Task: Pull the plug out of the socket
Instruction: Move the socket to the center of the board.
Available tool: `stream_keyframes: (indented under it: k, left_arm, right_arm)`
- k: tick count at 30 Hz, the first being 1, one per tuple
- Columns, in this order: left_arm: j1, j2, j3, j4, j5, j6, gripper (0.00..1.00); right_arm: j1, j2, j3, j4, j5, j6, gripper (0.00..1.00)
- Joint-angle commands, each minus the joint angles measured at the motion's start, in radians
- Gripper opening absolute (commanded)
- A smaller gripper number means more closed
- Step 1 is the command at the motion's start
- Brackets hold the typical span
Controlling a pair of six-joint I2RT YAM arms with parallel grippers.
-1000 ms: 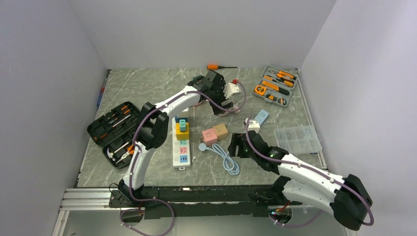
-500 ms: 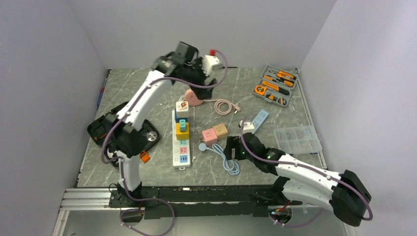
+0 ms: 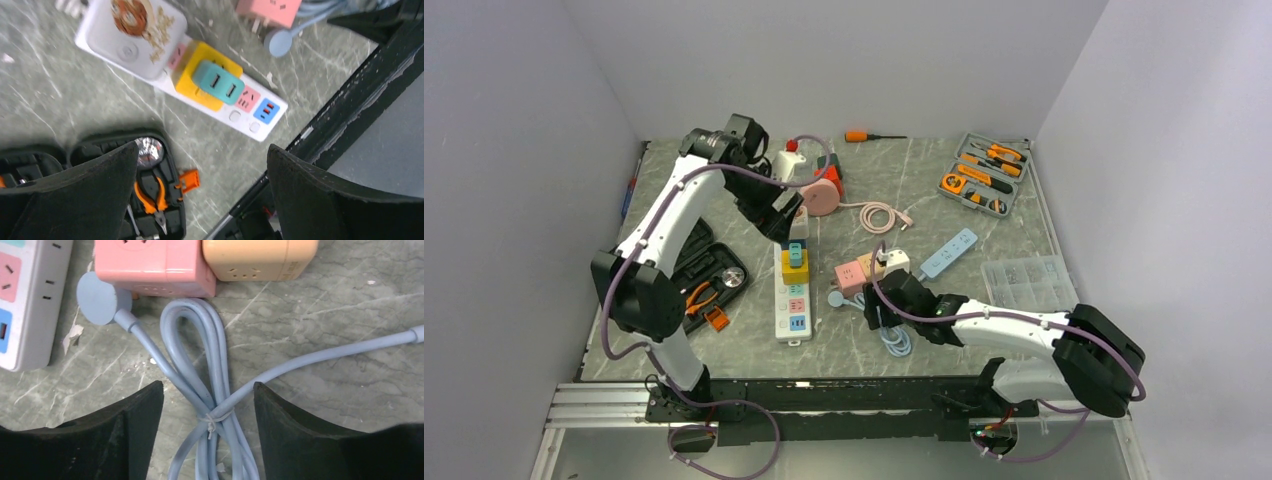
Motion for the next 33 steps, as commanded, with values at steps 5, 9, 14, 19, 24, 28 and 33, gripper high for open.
stream_keyframes:
  k: [5,9,14,19,24,28,33]
  left_arm:
    - [0.000,-0.217,-0.115,0.017,-0.077,-0.017,0.99]
    - [-0.001,-0.261,-0.143,0.006,-0.105,-0.012,0.99]
    - [0.000,-0.329,-0.193,-0.007,-0.126,0.013,0.99]
    - [0.000,-0.405,-0.276,0.001,-0.125,0.047,0.99]
    - [0.001,-0.454,-0.314,0.006,-0.129,0.076,0.99]
    - [0.003,-0.472,-0.332,0.003,-0.128,0.093,0.99]
    - [0.004,-0.483,-0.355,0.007,-0.141,0.102,0.99]
  right_arm:
    - [0.007,-0.042,-0.034,-0.158,0.144,0.212,0.44]
    - [0.003,-0.038,0.011,-0.387,0.247,0.400,0.25]
    - [-0.018,-0.087,0.023,-0.607,0.290,0.602,0.23]
    - [-0.051,-0.293,0.065,-0.790,0.369,0.707,0.24]
    - [-0.225,-0.519,0.135,-0.854,0.363,0.658,0.34]
    - [-0.344,-0.580,0.153,-0.715,0.200,0.476,0.41]
    - [-0.240,-0.436,0.108,-0.506,0.042,0.387,0.28]
